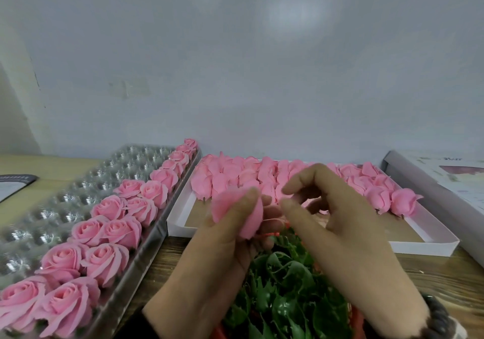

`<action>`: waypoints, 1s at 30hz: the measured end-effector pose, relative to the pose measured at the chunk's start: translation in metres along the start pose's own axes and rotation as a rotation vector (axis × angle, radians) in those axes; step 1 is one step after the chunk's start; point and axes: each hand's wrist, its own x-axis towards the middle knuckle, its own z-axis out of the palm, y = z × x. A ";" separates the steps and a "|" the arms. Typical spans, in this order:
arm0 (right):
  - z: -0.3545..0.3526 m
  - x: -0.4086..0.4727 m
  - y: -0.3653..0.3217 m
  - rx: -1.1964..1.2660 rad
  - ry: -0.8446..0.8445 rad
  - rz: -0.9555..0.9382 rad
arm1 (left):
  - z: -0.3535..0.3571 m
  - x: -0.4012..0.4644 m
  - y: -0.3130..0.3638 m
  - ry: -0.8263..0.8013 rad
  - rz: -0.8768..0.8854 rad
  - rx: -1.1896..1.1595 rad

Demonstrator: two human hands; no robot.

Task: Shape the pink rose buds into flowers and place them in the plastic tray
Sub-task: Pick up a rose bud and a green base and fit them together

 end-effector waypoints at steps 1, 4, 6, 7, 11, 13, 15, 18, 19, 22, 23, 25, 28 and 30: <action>0.002 0.000 0.001 -0.024 -0.009 -0.001 | 0.000 0.001 -0.001 0.035 0.007 -0.036; 0.011 -0.001 -0.001 -0.068 -0.076 -0.025 | 0.002 0.001 -0.003 0.066 0.005 -0.107; 0.014 -0.002 0.000 -0.040 -0.091 -0.030 | 0.003 0.000 -0.003 0.036 0.017 -0.116; 0.015 -0.003 0.001 -0.036 -0.088 -0.026 | 0.004 0.000 -0.003 0.017 0.029 -0.104; 0.017 -0.002 0.006 -0.110 -0.046 -0.024 | 0.005 0.001 -0.007 -0.066 0.032 -0.058; 0.017 -0.001 0.008 -0.111 -0.055 -0.017 | 0.003 0.001 -0.008 -0.085 0.029 -0.039; 0.017 -0.001 0.009 -0.088 -0.079 -0.020 | 0.001 0.001 -0.009 -0.112 0.028 -0.013; 0.017 0.000 0.010 -0.059 -0.105 -0.010 | 0.000 0.002 -0.010 -0.123 0.028 0.022; 0.017 0.000 0.011 -0.067 -0.102 -0.011 | -0.001 0.003 -0.011 -0.103 0.023 0.031; 0.015 -0.001 0.010 -0.061 -0.080 -0.016 | -0.003 0.003 -0.013 -0.052 0.006 0.040; 0.015 -0.001 0.009 -0.059 -0.073 -0.019 | -0.003 0.003 -0.014 -0.054 0.005 0.038; 0.015 -0.001 0.008 -0.054 -0.069 -0.015 | -0.002 0.003 -0.014 -0.084 0.004 0.040; 0.014 -0.003 0.004 0.076 -0.082 0.020 | 0.000 0.001 -0.012 -0.072 0.031 0.083; 0.012 -0.002 0.000 0.180 -0.092 0.041 | 0.001 0.001 -0.010 -0.007 0.093 0.127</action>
